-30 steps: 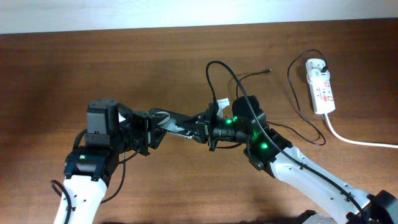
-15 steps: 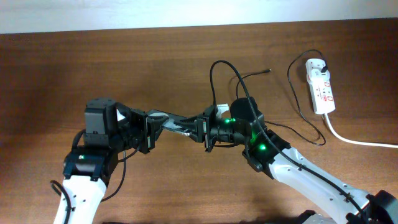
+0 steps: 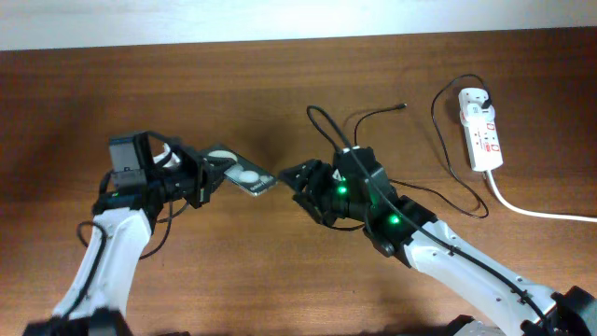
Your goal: Plug charger to phone and switch on socket
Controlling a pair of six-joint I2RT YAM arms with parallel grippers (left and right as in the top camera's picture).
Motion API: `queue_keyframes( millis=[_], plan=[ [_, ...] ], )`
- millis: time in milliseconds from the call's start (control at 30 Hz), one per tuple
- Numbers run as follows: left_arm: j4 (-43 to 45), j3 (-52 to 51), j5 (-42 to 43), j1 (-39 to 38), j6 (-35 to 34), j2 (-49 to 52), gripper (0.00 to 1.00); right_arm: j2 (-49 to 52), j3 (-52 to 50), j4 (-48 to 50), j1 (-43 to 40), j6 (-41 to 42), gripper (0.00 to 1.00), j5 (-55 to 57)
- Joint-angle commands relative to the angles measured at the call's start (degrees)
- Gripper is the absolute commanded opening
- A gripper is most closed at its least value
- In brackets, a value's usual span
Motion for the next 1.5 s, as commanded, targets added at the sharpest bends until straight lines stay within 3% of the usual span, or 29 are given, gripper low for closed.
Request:
queue_keyframes(
  millis=[0,67,100,167,333,433,600,767,867,967,1100,1267,1467],
  plan=[
    [0.59,0.17,14.16,0.24,7.26,4.70,0.00,-0.55,0.22,-6.29,-3.63,-16.41,0.80,6.12],
    [0.55,0.15,22.64,0.22,10.80,5.27,0.00,-0.55,0.22,-17.22,-11.15,-22.64,0.98,6.08],
    [0.55,0.15,23.85,0.17,11.23,5.27,0.00,-0.55,0.22,-19.15,-12.57,-22.69,1.00,6.16],
    [0.55,0.15,27.52,0.07,12.72,5.27,0.00,-0.52,0.22,-23.69,-14.56,-25.57,0.99,11.58],
    [0.35,0.13,27.34,0.07,15.93,5.27,0.00,-0.52,0.35,-25.73,-14.53,-26.12,1.00,22.64],
    [0.37,0.13,26.27,0.07,15.93,5.27,0.00,-0.52,3.10,-26.47,-15.65,-30.60,0.93,23.08],
    [0.37,0.13,24.94,0.07,15.96,5.27,0.00,1.25,13.94,-35.56,-22.60,-34.62,0.91,24.28],
    [0.37,0.13,23.91,0.07,15.96,5.27,0.00,13.31,27.34,-40.00,-26.47,-36.15,0.90,23.85],
    [0.37,0.13,23.89,0.09,15.96,5.27,0.00,23.63,36.98,-42.23,-26.49,-36.11,0.82,23.63],
    [0.37,0.13,23.89,0.09,15.93,5.27,0.00,32.76,44.50,-41.68,-26.53,-35.65,0.73,23.65],
    [0.37,0.13,23.89,0.09,15.93,5.27,0.00,40.46,46.95,-34.73,-26.53,-34.51,0.72,23.69],
    [0.37,0.13,23.89,0.09,15.93,5.27,0.00,45.81,46.95,-28.30,-27.98,-23.80,0.71,23.52],
    [0.37,0.13,23.89,0.09,15.93,5.27,0.00,49.66,46.93,-22.49,-28.04,-22.29,0.50,18.73]
  ],
)
